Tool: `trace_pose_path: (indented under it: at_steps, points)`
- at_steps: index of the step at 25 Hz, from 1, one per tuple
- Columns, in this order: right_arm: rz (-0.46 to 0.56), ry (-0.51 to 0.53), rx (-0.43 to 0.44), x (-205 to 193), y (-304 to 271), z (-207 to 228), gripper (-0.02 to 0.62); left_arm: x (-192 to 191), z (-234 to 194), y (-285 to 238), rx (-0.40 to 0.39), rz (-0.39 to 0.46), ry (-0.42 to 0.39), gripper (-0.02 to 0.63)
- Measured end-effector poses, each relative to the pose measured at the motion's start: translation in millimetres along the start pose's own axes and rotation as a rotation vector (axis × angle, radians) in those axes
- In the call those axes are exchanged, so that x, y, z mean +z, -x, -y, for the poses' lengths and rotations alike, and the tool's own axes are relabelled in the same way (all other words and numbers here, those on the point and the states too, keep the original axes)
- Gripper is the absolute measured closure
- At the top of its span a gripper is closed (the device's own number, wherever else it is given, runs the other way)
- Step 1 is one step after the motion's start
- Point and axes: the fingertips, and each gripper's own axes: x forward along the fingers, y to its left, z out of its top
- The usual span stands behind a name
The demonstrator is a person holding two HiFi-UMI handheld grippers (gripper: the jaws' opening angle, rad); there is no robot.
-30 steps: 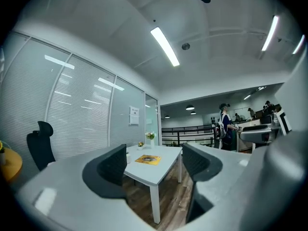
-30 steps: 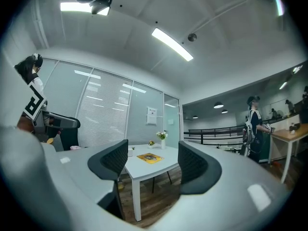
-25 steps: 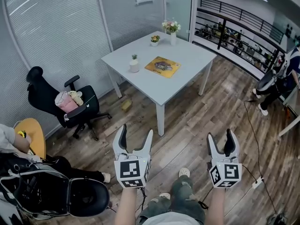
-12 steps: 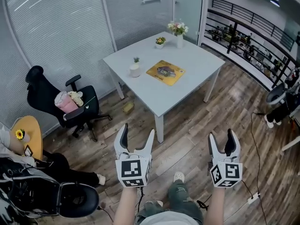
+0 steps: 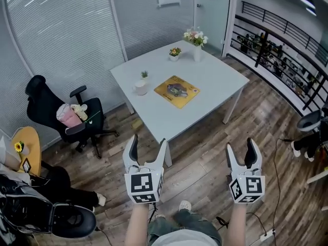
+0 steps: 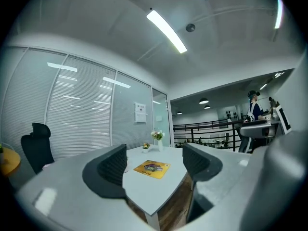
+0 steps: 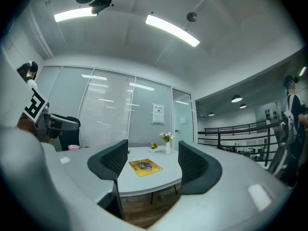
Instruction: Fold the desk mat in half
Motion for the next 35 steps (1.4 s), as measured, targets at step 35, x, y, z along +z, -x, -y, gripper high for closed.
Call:
trace_pose_path:
  at_steps: [35]
  points:
    - [-0.044, 0.002, 0.045, -28, -315, 100, 0.261, -19, -13, -332, -0.036, -0.066, -0.013, 0.255]
